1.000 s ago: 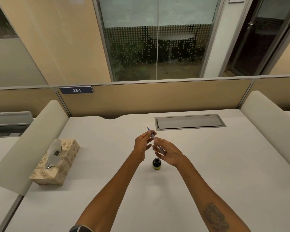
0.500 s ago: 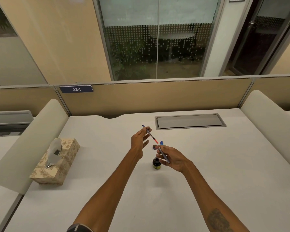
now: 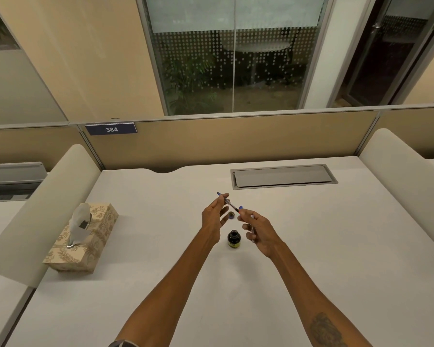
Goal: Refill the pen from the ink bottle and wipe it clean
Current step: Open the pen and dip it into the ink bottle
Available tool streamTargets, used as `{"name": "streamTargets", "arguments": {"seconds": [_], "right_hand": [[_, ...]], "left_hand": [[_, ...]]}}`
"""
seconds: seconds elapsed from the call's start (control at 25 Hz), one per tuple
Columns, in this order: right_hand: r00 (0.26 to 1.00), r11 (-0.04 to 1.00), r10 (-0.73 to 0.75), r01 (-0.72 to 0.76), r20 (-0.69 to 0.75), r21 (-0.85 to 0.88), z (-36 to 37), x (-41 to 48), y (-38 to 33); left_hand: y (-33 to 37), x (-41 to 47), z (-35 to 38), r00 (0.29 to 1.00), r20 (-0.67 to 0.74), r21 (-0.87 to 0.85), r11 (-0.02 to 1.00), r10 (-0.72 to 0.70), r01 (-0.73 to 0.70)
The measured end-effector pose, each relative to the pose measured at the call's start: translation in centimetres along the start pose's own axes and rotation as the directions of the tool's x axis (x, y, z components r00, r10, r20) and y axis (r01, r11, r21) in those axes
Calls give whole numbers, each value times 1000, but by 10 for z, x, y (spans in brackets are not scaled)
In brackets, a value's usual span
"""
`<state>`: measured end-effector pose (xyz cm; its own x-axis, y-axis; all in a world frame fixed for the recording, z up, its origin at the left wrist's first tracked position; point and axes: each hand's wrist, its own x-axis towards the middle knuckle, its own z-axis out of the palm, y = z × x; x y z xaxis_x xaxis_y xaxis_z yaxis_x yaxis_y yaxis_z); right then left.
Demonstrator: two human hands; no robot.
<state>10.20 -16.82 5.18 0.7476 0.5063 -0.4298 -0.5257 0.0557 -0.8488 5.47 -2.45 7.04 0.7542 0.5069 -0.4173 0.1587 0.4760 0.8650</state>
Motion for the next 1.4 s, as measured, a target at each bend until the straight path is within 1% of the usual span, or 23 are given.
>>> {"name": "streamTargets", "arguments": {"seconds": [0.12, 0.24, 0.36, 0.44, 0.48, 0.56, 0.64, 0.76, 0.88, 1.04, 1.28, 1.4], "right_hand": [[993, 999, -18, 23, -117, 36, -5, -1, 3], [976, 999, -30, 33, -215, 10, -11, -1, 4], [945, 992, -103, 75, -311, -99, -14, -1, 1], [924, 974, -165, 97, -346, -207, -18, 1, 1], [916, 961, -192, 104, -351, -255, -21, 1, 1], [906, 933, -237, 111, -351, -343, -27, 2, 3], [899, 893, -285, 123, -332, -432, -33, 3, 5], [900, 813, -319, 100, -296, -573, -39, 5, 8], [901, 724, -347, 80, -261, -685, -40, 6, 7], [907, 577, -374, 64, -194, -815, -35, 5, 3], [923, 446, -364, 55, -125, -894, -25, 9, 4], [928, 376, -359, 47, -99, -926, -20, 12, 3]], "left_hand": [[-10, 0, 0, 1000, 16, 29, 1000, -4, 3], [-19, 3, -1, 1000, 27, 90, 996, -4, 1], [-28, 4, -9, 998, 59, 170, 985, -29, 18], [-37, 4, -18, 996, 78, 270, 963, -30, 8], [-43, 4, -24, 998, 65, 316, 949, -14, -7], [-55, 6, -35, 999, -15, 395, 918, 40, -31], [-65, 10, -47, 992, -103, 447, 894, 66, -13], [-75, 17, -62, 987, -144, 512, 859, 72, 12], [-80, 17, -68, 989, -104, 566, 824, 108, -31], [-81, 19, -67, 988, -22, 634, 766, 150, -102], [-84, 19, -63, 964, 105, 667, 702, 243, -249], [-84, 19, -57, 954, 185, 697, 653, 237, -298]]}}
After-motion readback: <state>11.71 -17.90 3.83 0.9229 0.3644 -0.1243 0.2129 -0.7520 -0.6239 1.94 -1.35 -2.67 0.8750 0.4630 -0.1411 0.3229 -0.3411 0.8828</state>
